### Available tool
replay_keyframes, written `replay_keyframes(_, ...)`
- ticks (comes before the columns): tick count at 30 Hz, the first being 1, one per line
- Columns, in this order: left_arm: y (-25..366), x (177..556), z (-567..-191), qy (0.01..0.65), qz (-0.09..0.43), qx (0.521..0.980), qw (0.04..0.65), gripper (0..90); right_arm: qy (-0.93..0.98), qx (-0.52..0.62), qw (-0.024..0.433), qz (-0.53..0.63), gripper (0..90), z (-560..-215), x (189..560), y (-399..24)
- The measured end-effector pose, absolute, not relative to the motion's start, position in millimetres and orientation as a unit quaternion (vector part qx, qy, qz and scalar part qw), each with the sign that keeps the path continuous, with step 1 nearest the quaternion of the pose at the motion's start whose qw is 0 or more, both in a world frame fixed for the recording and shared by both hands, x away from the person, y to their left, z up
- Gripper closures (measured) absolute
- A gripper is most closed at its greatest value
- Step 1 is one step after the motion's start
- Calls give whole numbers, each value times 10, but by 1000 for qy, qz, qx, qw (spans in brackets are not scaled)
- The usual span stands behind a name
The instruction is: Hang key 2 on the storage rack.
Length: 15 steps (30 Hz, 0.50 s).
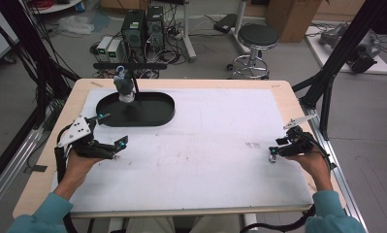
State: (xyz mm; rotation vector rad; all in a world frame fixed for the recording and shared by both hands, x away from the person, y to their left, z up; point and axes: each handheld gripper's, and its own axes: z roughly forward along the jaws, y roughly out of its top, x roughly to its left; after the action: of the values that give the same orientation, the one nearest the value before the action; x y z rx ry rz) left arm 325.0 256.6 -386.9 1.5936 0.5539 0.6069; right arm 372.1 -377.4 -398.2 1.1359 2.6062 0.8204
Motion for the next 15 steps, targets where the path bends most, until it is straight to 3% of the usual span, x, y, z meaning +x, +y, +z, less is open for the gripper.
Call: replay_keyframes(15, 2554, 3252, -3872, 238, 265, 697, 622, 17, 885, 390, 85, 239, 683, -4042, 3741, -3761)
